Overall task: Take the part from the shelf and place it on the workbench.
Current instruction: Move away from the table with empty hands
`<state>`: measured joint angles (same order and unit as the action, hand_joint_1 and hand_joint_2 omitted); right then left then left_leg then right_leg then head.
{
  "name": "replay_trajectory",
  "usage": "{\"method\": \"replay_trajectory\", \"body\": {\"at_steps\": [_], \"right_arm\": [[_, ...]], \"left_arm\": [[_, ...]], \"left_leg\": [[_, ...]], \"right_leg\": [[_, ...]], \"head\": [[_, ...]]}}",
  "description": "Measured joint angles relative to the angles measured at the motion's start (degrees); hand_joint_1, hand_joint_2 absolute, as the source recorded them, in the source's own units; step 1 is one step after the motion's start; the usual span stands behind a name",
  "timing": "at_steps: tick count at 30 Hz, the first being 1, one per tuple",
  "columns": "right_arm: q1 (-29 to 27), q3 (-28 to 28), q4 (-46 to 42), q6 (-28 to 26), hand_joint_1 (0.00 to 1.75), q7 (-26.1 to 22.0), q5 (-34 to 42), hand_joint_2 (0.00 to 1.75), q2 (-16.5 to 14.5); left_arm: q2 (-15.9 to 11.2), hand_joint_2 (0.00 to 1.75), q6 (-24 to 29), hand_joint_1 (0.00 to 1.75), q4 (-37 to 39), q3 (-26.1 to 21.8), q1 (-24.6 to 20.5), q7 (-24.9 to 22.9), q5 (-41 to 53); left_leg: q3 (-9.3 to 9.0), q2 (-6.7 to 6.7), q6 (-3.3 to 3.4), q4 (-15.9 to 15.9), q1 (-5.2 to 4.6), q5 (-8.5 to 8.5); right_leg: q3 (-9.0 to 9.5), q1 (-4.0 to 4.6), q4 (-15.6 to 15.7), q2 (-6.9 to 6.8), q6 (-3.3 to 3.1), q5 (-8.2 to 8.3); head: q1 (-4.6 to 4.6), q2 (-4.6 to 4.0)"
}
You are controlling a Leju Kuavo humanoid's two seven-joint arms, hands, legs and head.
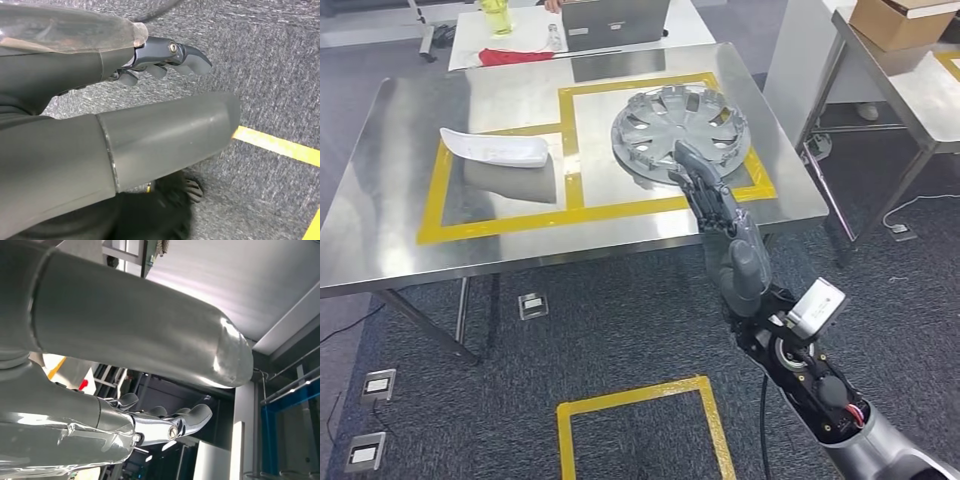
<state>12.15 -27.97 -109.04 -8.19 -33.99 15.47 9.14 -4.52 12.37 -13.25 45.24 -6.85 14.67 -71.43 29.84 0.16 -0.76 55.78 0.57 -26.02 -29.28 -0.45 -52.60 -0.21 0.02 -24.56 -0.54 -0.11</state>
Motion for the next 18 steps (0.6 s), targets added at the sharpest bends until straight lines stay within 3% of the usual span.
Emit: {"method": "replay_trajectory", "body": {"at_steps": [2, 5, 7, 9, 10, 11, 12, 14, 15, 16, 18], "right_arm": [[0.1, 0.0, 0.0, 0.1, 0.00, 0.0, 0.0, 0.00, 0.0], [0.2, -0.1, 0.0, 0.2, 0.00, 0.0, 0.0, 0.00, 0.0], [0.3, 0.0, 0.0, 0.2, 0.00, 0.0, 0.0, 0.00, 0.0], [0.3, 0.0, 0.1, 0.2, 0.00, 0.0, 0.0, 0.00, 0.0], [0.2, 0.0, 0.1, 0.2, 0.00, 0.0, 0.0, 0.00, 0.0], [0.2, 0.0, 0.2, 0.2, 0.00, 0.1, 0.0, 0.00, 0.0], [0.2, 0.0, 0.2, 0.2, 0.00, 0.1, 0.0, 0.00, 0.0], [0.3, 0.1, 0.3, 0.1, 0.00, 0.3, 0.0, 0.00, 0.0], [0.4, 0.2, 0.3, 0.0, 0.00, 0.3, 0.0, 0.00, 0.0], [0.5, 0.2, 0.3, -0.1, 0.00, 0.4, 0.0, 0.00, 0.0], [0.5, 0.3, 0.3, -0.3, 0.00, 0.4, 0.0, 0.00, 0.0]], "left_arm": [[0.0, 0.00, 0.0, 0.00, 0.0, 0.0, 0.0, 0.0, -0.1], [0.1, 0.00, 0.0, 0.00, 0.0, 0.0, 0.1, 0.1, -0.2], [0.1, 0.00, 0.1, 0.00, 0.0, 0.0, 0.1, 0.1, -0.4], [0.0, 0.00, 0.1, 0.00, 0.0, 0.0, 0.2, 0.1, -0.5], [0.0, 0.00, 0.2, 0.00, 0.0, 0.0, 0.2, 0.1, -0.5], [0.0, 0.00, 0.2, 0.00, 0.0, 0.0, 0.3, 0.1, -0.5], [0.0, 0.00, 0.2, 0.00, 0.0, 0.0, 0.4, 0.1, -0.6], [0.1, 0.00, 0.2, 0.00, 0.0, 0.0, 0.4, 0.1, -0.7], [0.1, 0.00, 0.2, 0.00, 0.0, 0.0, 0.4, 0.2, -0.7], [0.1, 0.00, 0.2, 0.00, 0.0, 0.0, 0.4, 0.2, -0.8], [0.1, 0.00, 0.1, 0.00, 0.0, 0.0, 0.5, 0.2, -0.8]], "left_leg": [[-1.60, -0.06, 0.66, -3.1, -0.26, 0.37], [-1.31, -0.02, 1.80, -3.5, -0.05, 0.80], [-1.14, 0.08, 2.56, -3.7, 0.06, 1.12], [-0.74, 0.12, 2.96, -3.6, -0.15, 1.30], [-0.59, 0.12, 3.03, -3.6, -0.23, 1.37], [-0.50, 0.10, 3.06, -3.5, -0.30, 1.41], [-0.49, 0.08, 3.04, -3.4, -0.33, 1.41], [-0.47, 0.01, 2.83, -3.1, -0.41, 1.30], [-0.31, -0.02, 2.64, -2.8, -0.52, 1.27], [-0.04, -0.02, 2.40, -2.6, -0.62, 1.29], [0.51, 0.02, 1.94, -2.3, -0.75, 1.50]], "right_leg": [[-0.24, 0.10, -0.2, -0.03, 0.57, 0.27], [-0.75, 0.03, -1.2, 0.02, 1.44, -0.31], [-3.18, -0.11, -6.7, 0.07, 1.84, -3.67], [-7.18, -0.14, -15.7, 0.07, 2.12, -7.82], [-8.40, -0.14, -18.6, 0.07, 2.19, -8.63], [-8.44, -0.13, -19.1, 0.07, 2.20, -8.19], [-7.24, -0.13, -17.0, 0.07, 2.12, -6.59], [-2.87, -0.07, -8.5, 0.07, 1.80, -2.50], [-1.12, 0.00, -4.8, 0.08, 1.64, -1.28], [-0.19, 0.07, -2.5, 0.11, 1.48, -0.76], [-0.21, 0.17, -1.5, 0.23, 1.16, -0.83]], "head": [[-0.11, 0.00], [-0.40, 0.00], [-0.89, 0.00], [-1.49, 0.00], [-1.68, 0.00], [-1.81, 0.00], [-1.90, 0.00], [-2.14, 0.00], [-2.26, 0.00], [-2.27, 0.00], [-2.07, 0.00]]}}
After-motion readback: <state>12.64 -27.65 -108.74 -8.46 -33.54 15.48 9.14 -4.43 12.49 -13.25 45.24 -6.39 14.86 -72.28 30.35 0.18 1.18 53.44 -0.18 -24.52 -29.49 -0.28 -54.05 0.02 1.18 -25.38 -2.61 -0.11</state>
